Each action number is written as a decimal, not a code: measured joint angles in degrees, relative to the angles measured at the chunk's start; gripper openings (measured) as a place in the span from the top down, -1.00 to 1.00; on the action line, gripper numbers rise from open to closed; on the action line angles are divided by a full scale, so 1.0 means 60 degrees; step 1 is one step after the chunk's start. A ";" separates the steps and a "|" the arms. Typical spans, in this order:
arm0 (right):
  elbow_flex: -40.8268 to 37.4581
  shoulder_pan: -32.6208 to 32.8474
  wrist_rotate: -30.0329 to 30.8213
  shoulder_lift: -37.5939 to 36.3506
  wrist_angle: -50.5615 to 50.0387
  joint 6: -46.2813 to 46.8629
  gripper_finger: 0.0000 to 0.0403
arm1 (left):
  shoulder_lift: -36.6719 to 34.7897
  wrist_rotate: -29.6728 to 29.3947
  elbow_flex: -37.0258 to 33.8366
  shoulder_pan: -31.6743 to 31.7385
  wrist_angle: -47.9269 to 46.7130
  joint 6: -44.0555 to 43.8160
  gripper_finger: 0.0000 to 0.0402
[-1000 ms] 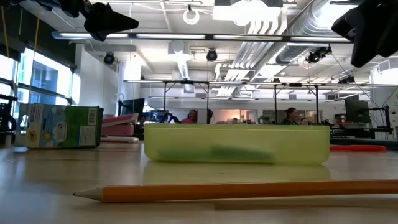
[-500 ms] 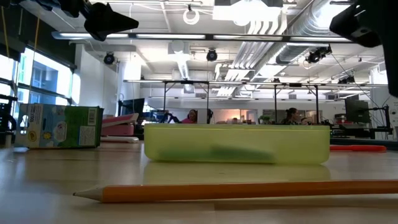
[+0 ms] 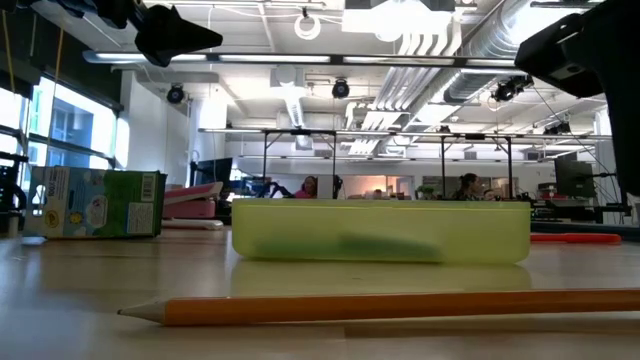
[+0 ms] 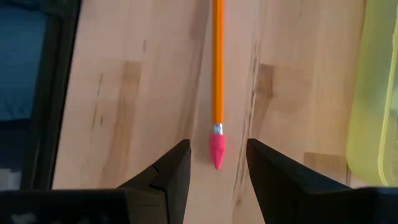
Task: Pack school essentials
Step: Put the yellow pencil into the supply box, then put the orange eraser into the supply box
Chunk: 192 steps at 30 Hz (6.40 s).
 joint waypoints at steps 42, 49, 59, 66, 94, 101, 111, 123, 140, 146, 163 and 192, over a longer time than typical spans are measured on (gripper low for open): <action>-0.0018 -0.0466 -0.0855 0.0931 0.0094 -0.0592 0.92 | 0.0004 0.0000 0.0000 0.0000 -0.0040 0.0000 -0.99; -0.0044 -0.0405 -0.0069 -0.0150 -0.0678 -0.0939 0.93 | 0.0004 0.0000 0.0000 -0.0004 -0.0075 0.0000 -0.99; -0.0025 -0.1082 0.1535 -0.1959 -0.1745 -0.2253 0.93 | 0.0004 0.0000 0.0000 -0.0004 -0.0079 0.0000 -0.99; -0.0025 -0.2364 0.1604 -0.2251 -0.2681 -0.2957 0.93 | 0.0004 0.0000 0.0000 -0.0004 -0.0080 0.0000 -0.99; -0.0018 -0.3752 0.0414 -0.0708 -0.3065 -0.4037 0.86 | 0.0004 0.0000 0.0000 0.0000 -0.0113 0.0000 -0.99; -0.0018 -0.3752 0.0528 -0.0492 -0.2947 -0.4231 0.86 | 0.0004 0.0000 0.0000 0.0000 -0.0113 0.0000 -0.99; -0.0015 -0.3752 0.0779 -0.0492 -0.2809 -0.4093 0.63 | 0.0004 0.0000 0.0000 0.0000 -0.0195 0.0000 -0.99; -0.0015 -0.3752 0.1196 -0.0745 -0.3379 -0.3897 0.33 | 0.0004 0.0000 0.0000 0.0000 -0.0364 0.0031 -0.99; -0.0015 -0.3792 0.3143 -0.3628 -0.4243 -0.2465 0.33 | 0.0023 0.0036 0.0490 0.2311 -0.0166 0.1046 -0.99; -0.0011 -0.3792 0.3157 -0.4500 -0.4319 -0.1764 0.33 | 0.0033 0.0972 0.1008 0.3900 -0.0974 0.1184 -0.99; -0.0011 -0.5115 0.3588 -0.4882 -0.4900 -0.2958 0.33 | 0.0036 0.2866 0.1424 0.6601 -0.2382 0.1598 -0.99; -0.0011 -1.2059 -0.0152 -0.5515 -0.4070 -0.4232 0.33 | 0.0520 0.2837 0.1337 0.6852 -0.2149 0.2028 -0.99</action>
